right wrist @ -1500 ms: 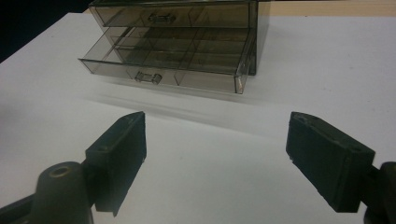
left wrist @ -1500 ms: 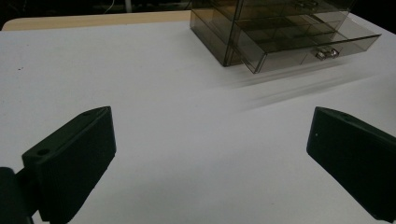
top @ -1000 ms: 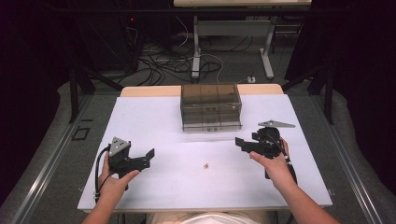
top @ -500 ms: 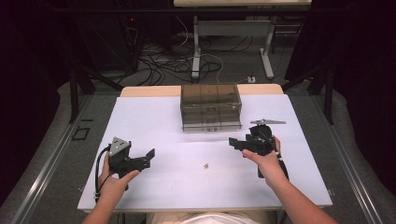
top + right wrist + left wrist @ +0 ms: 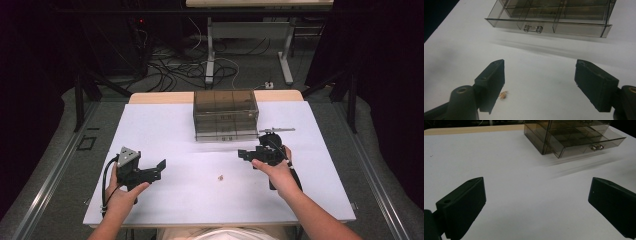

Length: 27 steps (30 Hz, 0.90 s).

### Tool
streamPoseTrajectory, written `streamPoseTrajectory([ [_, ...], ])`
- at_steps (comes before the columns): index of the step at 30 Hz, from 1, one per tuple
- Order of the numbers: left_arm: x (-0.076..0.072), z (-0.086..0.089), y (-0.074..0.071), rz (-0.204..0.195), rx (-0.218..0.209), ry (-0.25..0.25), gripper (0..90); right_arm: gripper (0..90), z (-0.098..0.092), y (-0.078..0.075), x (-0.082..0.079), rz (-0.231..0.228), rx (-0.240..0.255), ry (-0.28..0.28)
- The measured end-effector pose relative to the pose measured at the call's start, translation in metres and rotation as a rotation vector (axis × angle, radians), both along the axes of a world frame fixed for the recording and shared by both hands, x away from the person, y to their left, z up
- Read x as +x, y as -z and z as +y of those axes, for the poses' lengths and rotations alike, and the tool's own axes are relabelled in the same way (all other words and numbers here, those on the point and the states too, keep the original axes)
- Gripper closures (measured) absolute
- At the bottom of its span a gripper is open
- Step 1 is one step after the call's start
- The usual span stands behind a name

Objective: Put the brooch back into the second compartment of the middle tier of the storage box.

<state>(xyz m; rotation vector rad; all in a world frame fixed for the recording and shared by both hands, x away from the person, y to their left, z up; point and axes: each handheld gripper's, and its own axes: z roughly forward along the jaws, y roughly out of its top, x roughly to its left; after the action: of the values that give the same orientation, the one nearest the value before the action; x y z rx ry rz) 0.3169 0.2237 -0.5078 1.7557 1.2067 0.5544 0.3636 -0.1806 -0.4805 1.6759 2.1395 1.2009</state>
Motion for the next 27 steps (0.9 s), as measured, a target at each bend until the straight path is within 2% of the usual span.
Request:
streamPoseTrajectory([
  [19,0.0,-0.001,0.0,-0.003,0.004,0.003,1.4,24.0,0.028,0.004,0.001,0.029,-0.03,-0.064],
  [27,0.0,-0.001,0.0,0.0,0.004,0.007,1.4,29.9,0.043,0.01,0.001,0.055,-0.061,-0.103],
])
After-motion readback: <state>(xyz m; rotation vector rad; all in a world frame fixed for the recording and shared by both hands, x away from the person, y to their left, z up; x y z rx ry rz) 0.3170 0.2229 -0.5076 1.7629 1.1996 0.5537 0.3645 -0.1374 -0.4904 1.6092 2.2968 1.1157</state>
